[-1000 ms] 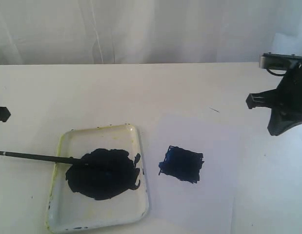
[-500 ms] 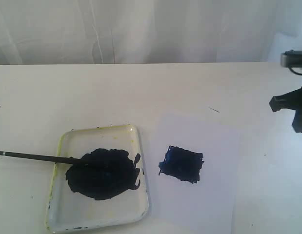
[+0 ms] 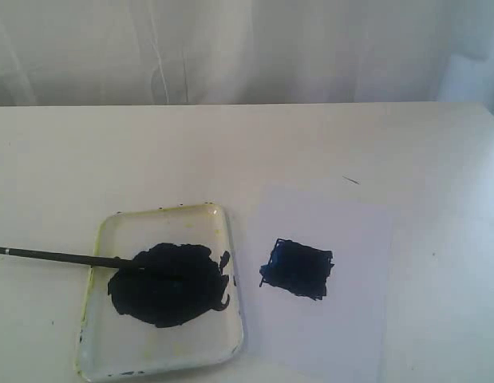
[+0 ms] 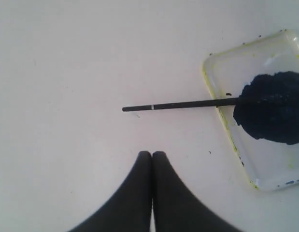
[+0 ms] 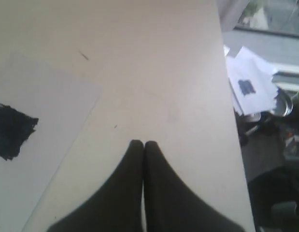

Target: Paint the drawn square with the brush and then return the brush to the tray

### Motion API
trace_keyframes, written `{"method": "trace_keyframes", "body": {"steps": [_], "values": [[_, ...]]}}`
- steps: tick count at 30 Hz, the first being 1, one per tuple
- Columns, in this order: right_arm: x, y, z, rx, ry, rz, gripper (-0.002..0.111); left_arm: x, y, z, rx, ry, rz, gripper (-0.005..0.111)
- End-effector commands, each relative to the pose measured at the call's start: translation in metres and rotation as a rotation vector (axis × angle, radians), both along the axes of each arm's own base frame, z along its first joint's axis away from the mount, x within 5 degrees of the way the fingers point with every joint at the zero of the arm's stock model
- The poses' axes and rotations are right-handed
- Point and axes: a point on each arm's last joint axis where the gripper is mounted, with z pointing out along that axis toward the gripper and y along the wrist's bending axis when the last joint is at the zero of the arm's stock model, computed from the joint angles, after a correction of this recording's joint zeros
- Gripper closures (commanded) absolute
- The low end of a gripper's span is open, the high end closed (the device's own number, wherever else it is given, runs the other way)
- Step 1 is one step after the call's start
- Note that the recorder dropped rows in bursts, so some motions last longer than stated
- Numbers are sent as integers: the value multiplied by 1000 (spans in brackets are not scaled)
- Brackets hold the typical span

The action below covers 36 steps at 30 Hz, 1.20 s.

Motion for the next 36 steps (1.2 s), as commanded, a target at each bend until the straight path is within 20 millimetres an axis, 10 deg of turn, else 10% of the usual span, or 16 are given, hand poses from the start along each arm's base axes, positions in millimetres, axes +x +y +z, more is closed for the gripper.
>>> {"method": "trace_keyframes", "body": {"steps": [1, 10, 17, 26, 36], "values": [[-63, 4, 11, -14, -209, 0, 108, -60, 1, 13, -9, -160, 8, 107], [-160, 10, -9, -41, -524, -5, 108, -148, 2, -9, -9, -414, 11, 107], [-169, 8, -27, -39, -531, 27, 108, -183, 3, -53, -16, -595, 18, 107], [-156, 7, -31, -41, -575, 35, 108, -153, 5, -78, -16, -583, 52, 107], [-96, 6, -76, -42, -642, 33, 108, -95, 3, -135, -225, -643, 136, 107]]}}
